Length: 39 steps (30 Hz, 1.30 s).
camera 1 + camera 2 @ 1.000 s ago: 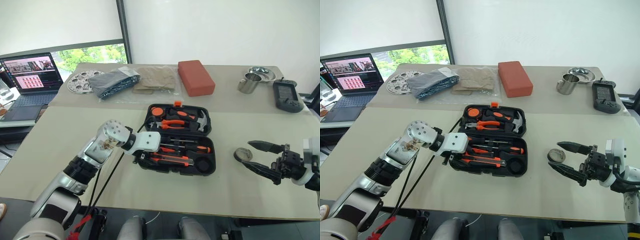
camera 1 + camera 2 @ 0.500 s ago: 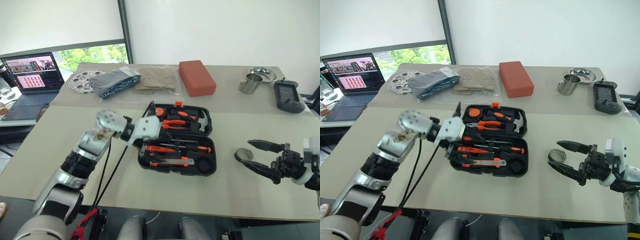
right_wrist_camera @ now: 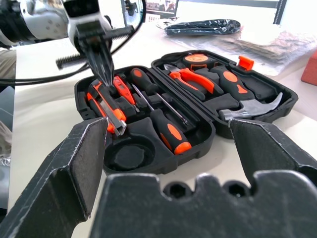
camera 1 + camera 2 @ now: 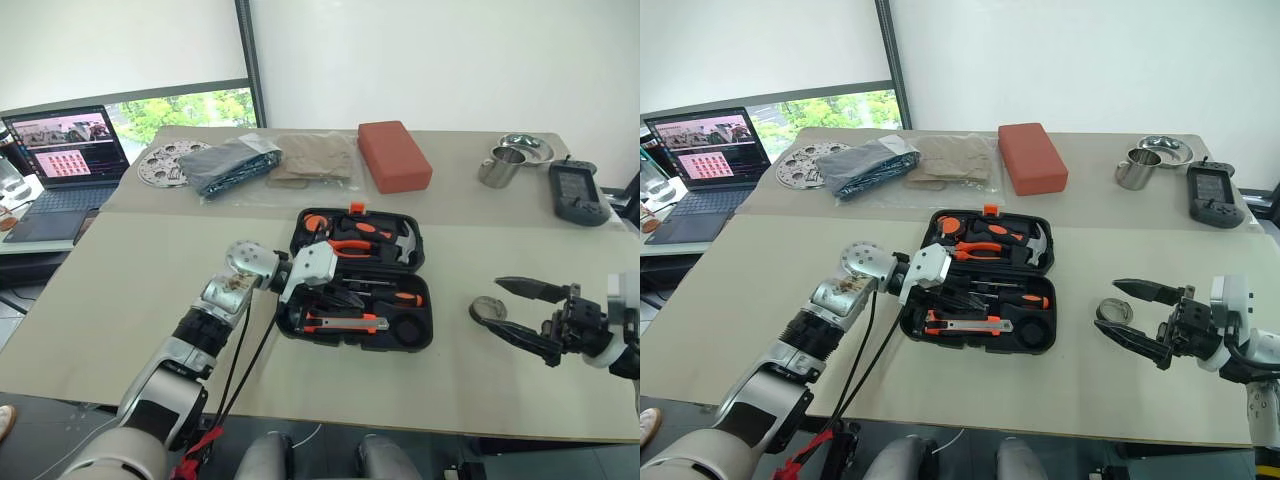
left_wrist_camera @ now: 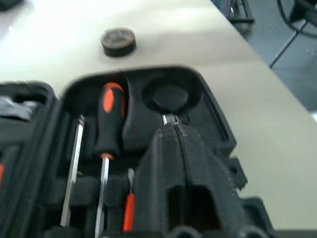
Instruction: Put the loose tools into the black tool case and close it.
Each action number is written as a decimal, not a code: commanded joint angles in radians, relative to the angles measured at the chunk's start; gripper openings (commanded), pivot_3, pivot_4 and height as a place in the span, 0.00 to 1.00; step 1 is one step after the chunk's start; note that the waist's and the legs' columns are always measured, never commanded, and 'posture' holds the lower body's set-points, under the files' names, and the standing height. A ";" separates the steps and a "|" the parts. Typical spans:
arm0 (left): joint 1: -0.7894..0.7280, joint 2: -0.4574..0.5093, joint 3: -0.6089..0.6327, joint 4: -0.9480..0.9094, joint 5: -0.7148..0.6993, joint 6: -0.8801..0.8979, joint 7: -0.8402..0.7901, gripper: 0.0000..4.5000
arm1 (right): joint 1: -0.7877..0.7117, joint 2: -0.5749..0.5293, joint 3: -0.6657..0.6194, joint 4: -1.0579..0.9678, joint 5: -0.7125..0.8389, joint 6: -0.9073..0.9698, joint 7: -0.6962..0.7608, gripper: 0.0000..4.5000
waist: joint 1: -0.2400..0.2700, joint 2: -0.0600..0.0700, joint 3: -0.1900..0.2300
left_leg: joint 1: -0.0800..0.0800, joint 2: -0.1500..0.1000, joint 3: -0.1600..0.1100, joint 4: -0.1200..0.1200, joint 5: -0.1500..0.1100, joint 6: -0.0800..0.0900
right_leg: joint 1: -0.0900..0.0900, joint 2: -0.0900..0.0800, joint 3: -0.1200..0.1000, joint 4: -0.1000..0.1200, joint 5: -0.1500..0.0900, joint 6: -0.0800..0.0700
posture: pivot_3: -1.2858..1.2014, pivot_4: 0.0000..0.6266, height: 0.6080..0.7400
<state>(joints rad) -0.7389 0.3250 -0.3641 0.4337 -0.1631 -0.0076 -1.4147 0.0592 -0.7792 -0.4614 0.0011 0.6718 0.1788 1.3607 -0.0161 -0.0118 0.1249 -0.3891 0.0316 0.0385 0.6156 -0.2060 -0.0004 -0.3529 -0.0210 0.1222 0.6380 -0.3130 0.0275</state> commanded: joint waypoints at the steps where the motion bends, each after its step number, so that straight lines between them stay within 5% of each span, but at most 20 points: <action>1: -0.002 -0.009 -0.021 0.037 0.036 -0.077 -0.009 0.01 | 0.014 -0.008 -0.050 -0.030 0.034 -0.008 0.009 1.00 | 0.001 0.000 0.000 | 0.000 0.000 0.000 0.000 0.000 0.000 | 0.000 0.000 0.000 0.000 0.000 0.000 | 0.52 0.24 0.98; 19: -0.033 -0.073 -0.091 0.355 0.197 -0.269 0.050 0.01 | 0.029 -0.016 -0.067 -0.007 0.039 -0.012 0.037 1.00 | 0.005 0.003 -0.003 | 0.002 -0.002 -0.004 0.009 0.000 0.000 | 0.008 0.000 -0.001 0.001 -0.004 0.009 | 0.52 0.24 0.98; 39: -0.055 -0.101 -0.069 0.368 0.158 -0.232 -0.008 0.01 | 0.047 -0.014 -0.076 -0.004 0.040 -0.014 0.050 1.00 | 0.004 0.004 -0.010 | 0.006 -0.002 -0.009 0.010 0.000 0.000 | 0.022 0.000 -0.005 -0.008 -0.004 0.011 | 0.52 0.24 0.98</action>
<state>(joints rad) -0.8107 0.2225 -0.4055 0.7669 -0.0458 -0.2810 -1.4128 0.1037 -0.7797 -0.4980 0.0098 0.6890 0.1787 1.4043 -0.0122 -0.0082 0.1152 -0.3834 0.0294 0.0292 0.6259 -0.2063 -0.0001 -0.3330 -0.0215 0.1176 0.6303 -0.3166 0.0383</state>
